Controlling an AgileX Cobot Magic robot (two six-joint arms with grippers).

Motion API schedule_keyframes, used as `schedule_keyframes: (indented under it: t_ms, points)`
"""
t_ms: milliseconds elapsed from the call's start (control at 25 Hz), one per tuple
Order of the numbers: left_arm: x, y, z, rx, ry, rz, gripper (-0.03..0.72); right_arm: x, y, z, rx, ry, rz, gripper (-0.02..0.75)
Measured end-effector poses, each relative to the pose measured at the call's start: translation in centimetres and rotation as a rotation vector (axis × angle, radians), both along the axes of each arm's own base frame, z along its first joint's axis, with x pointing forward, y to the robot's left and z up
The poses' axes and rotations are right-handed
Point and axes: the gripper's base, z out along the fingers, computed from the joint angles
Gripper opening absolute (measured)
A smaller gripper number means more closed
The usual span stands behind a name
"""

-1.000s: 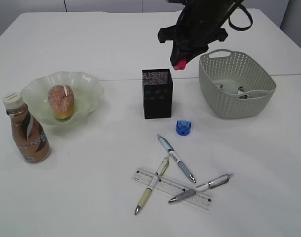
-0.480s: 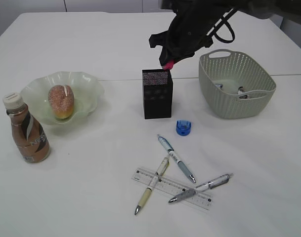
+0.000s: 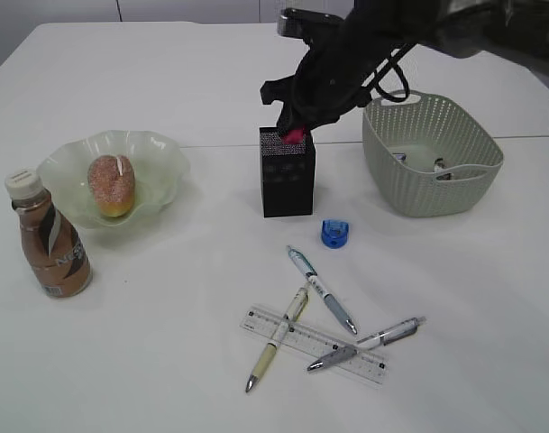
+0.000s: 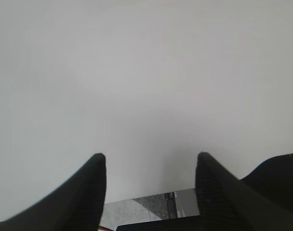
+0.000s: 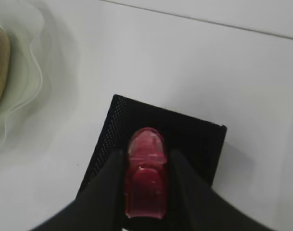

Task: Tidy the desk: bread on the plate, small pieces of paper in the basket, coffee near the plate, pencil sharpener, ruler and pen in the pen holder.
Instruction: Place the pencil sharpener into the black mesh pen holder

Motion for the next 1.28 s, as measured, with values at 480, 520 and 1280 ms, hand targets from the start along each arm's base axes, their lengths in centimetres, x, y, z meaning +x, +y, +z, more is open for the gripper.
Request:
schedule_keyframes:
  t_ms: [480, 520, 1280]
  points:
    - [0.0, 0.0, 0.0, 0.0, 0.0, 0.0, 0.423, 0.0, 0.4, -0.9, -0.019, 0.01, 0.034, 0.23]
    - [0.0, 0.0, 0.0, 0.0, 0.0, 0.0, 0.423, 0.0, 0.4, -0.9, -0.019, 0.01, 0.035, 0.244]
    - [0.0, 0.0, 0.0, -0.001, 0.0, 0.002, 0.416, -1.1, 0.1, 6.2, -0.039, -0.068, 0.087, 0.387]
